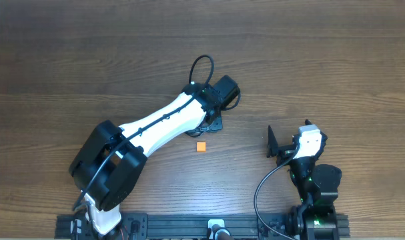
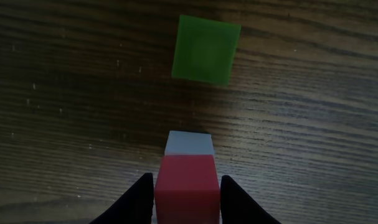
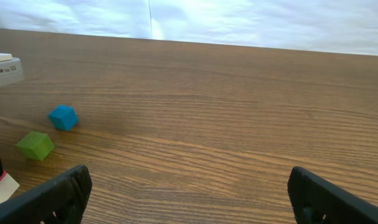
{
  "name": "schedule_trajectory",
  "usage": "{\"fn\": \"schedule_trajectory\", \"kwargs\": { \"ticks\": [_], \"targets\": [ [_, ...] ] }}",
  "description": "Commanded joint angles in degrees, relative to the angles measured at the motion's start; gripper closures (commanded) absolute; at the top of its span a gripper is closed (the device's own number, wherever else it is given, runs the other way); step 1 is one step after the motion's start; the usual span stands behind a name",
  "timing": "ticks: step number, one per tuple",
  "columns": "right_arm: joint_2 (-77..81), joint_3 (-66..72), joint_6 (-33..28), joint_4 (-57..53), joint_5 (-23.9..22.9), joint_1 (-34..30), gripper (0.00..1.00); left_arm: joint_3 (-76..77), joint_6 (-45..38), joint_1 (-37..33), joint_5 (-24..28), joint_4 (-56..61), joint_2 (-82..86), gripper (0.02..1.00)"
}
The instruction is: Stack Cubes
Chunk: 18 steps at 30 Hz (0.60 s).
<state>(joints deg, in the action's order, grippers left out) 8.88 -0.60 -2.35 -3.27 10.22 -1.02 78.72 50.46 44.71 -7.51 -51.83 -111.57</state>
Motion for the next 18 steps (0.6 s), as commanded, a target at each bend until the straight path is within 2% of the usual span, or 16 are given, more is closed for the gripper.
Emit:
{"fn": "schedule_trajectory", "kwargs": {
  "ticks": [1,6,18],
  "targets": [
    [-0.4,0.3,0.1,-0.2,0.3,0.2,0.007,1.1,-2.2,0.2,-1.0,0.0,-0.9,0.658],
    [-0.4,0.3,0.1,-0.2,0.3,0.2,0.007,1.1,-3.6,0.2,-1.4,0.0,-0.9,0.693],
    [-0.4,0.3,0.1,-0.2,0.3,0.2,0.007,1.1,-5.3,1.6,-2.7,1.3,-0.9,0.689]
  ]
}}
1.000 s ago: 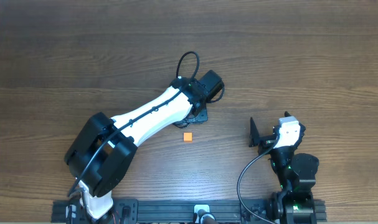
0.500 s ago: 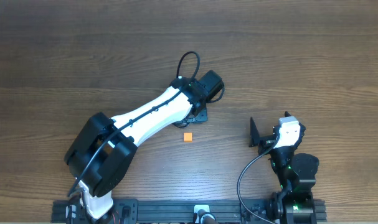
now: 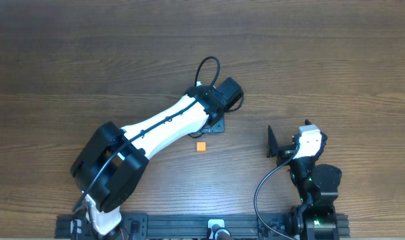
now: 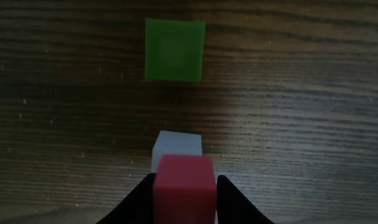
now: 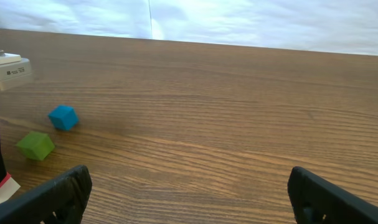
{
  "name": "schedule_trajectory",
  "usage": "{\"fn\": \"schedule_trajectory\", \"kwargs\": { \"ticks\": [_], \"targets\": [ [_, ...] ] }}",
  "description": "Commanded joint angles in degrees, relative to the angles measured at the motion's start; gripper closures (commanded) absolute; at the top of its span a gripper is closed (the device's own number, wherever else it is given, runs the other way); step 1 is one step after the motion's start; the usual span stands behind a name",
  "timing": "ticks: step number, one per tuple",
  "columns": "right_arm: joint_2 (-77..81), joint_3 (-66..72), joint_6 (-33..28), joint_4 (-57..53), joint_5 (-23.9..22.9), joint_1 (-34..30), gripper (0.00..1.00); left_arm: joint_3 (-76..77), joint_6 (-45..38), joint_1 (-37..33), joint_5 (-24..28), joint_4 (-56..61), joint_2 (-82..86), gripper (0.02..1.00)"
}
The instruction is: Stack Cubes
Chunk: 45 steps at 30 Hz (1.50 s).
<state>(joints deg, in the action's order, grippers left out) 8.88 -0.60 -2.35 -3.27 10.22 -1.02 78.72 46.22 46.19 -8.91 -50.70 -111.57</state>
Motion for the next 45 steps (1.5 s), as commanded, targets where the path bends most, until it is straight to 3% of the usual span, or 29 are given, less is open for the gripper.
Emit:
{"fn": "schedule_trajectory", "kwargs": {
  "ticks": [1,29,31,34,36,42,45],
  "targets": [
    [-0.4,0.3,0.1,-0.2,0.3,0.2,0.007,1.1,-1.0,0.1,-1.3,0.1,-0.9,0.689],
    [-0.4,0.3,0.2,-0.2,0.3,0.2,0.009,1.1,-1.0,0.1,-3.4,-1.2,-0.9,0.7],
    [-0.4,0.3,0.2,-0.2,0.3,0.2,0.009,1.1,-1.0,0.1,-3.4,-1.2,-0.9,0.623],
    [-0.4,0.3,0.1,-0.2,0.3,0.2,0.007,1.1,-1.0,0.1,-3.4,-1.2,-0.9,0.286],
    [-0.4,0.3,0.2,-0.2,0.3,0.2,0.009,1.1,-0.8,0.1,-3.4,-1.2,-0.9,0.194],
    [-0.4,0.3,0.1,-0.2,0.3,0.2,0.007,1.1,0.9,1.0,-1.9,-1.5,-0.3,0.036],
    [-0.4,0.3,0.2,-0.2,0.3,0.2,0.007,1.0,3.8,2.9,-1.1,-2.4,1.6,0.023]
  ]
}}
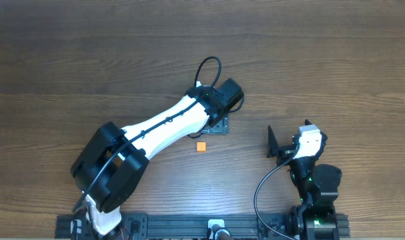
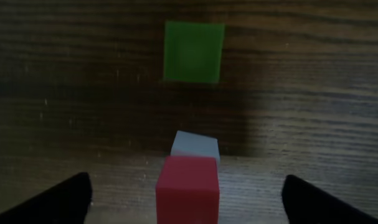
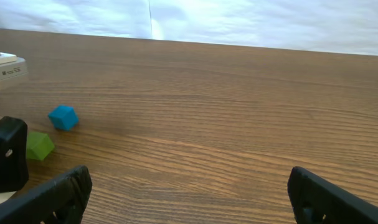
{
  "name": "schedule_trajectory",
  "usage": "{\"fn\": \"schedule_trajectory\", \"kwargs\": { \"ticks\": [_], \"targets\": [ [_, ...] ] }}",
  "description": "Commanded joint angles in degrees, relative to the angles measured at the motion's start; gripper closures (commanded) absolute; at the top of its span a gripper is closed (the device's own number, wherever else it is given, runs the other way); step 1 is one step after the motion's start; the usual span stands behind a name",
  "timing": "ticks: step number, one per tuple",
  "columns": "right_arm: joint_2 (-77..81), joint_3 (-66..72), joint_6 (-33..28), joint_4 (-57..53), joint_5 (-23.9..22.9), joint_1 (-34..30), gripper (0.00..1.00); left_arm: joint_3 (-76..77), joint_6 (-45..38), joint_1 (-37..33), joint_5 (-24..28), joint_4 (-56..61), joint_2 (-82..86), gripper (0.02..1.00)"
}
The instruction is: Stack Cubes
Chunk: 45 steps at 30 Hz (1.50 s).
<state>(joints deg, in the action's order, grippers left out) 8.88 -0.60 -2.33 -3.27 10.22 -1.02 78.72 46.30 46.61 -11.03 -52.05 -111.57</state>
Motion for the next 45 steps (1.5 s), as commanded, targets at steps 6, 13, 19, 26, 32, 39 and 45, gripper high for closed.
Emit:
{"fn": "schedule_trajectory", "kwargs": {
  "ticks": [6,13,19,26,32,39,45],
  "targets": [
    [-0.4,0.3,0.1,-0.2,0.3,0.2,0.007,-1.3,12.4,8.7,2.8,-2.0,5.4,0.023],
    [-0.4,0.3,0.1,-0.2,0.3,0.2,0.007,-6.4,16.5,9.1,3.7,-1.5,5.5,0.051],
    [-0.4,0.3,0.1,-0.2,0.3,0.2,0.007,-8.5,17.2,7.9,4.6,1.7,5.5,0.093],
    [-0.4,0.3,0.1,-0.2,0.3,0.2,0.007,-11.0,16.9,5.7,5.2,3.9,5.5,0.15],
    [-0.4,0.3,0.1,-0.2,0.3,0.2,0.007,-11.0,15.6,5.3,5.2,3.9,5.5,0.209],
    [-0.4,0.3,0.1,-0.2,0.3,0.2,0.007,-12.5,15.4,5.3,5.2,4.7,5.5,0.31],
    [-0.4,0.3,0.1,-0.2,0.3,0.2,0.009,-13.2,15.5,5.3,5.4,5.0,5.5,0.478]
  ]
}}
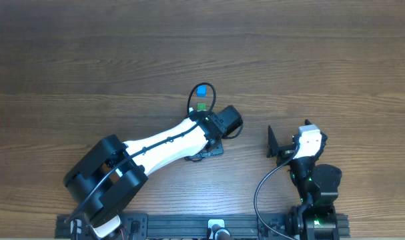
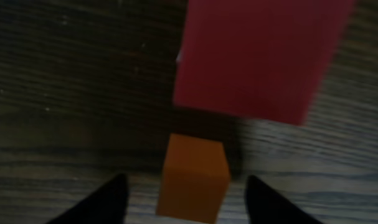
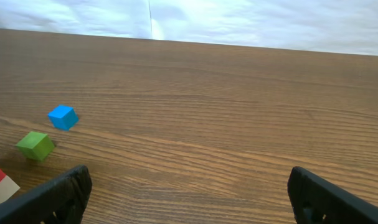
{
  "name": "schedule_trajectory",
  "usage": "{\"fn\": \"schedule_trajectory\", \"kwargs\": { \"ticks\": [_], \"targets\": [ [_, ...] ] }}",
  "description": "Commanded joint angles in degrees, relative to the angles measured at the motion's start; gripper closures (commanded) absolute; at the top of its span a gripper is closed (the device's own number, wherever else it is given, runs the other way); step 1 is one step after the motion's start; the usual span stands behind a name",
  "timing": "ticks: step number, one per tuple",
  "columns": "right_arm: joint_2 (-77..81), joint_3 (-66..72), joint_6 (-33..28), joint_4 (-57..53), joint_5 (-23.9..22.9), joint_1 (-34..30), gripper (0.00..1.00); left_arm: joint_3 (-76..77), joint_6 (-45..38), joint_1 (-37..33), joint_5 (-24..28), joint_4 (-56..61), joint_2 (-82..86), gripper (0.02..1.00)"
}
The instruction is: Stack Cubes
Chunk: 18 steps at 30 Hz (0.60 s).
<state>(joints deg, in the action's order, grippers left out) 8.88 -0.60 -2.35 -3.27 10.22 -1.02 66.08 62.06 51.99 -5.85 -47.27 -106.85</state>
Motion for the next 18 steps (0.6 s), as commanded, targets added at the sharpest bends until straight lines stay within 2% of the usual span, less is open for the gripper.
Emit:
{"fn": "schedule_trajectory", "kwargs": {
  "ticks": [1,11,18],
  "targets": [
    [-0.4,0.3,0.1,-0.2,0.3,0.2,0.009,-0.6,-0.3,-0.1,0.3,0.2,0.8,0.514],
    [-0.4,0.3,0.2,-0.2,0.3,0.2,0.009,-0.6,-0.3,-0.1,0.2,0.2,0.8,0.853],
    [-0.4,0.3,0.1,-0.2,0.3,0.2,0.007,-0.4,-0.3,-0.1,0.7,-1.7,5.1,0.98]
  ]
}}
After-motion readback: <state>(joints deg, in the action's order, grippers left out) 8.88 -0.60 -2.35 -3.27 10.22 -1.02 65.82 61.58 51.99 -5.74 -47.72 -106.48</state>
